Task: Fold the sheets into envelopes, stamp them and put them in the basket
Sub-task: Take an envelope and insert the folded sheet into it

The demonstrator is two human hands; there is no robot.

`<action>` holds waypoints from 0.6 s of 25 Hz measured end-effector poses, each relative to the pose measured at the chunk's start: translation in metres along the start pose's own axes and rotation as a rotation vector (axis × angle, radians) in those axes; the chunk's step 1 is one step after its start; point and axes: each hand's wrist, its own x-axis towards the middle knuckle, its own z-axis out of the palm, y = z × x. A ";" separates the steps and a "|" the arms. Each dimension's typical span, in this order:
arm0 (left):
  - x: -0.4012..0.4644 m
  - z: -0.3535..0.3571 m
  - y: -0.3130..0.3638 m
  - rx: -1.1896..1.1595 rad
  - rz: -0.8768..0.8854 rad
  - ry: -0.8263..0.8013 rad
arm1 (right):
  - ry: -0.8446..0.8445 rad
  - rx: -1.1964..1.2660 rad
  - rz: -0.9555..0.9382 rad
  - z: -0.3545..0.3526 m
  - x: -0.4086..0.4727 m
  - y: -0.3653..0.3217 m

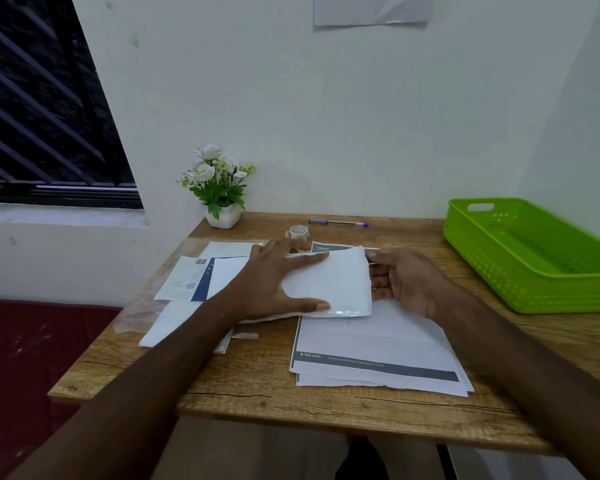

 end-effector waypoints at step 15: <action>0.010 0.004 -0.017 0.003 -0.183 0.042 | 0.122 -0.190 -0.189 -0.013 0.009 0.007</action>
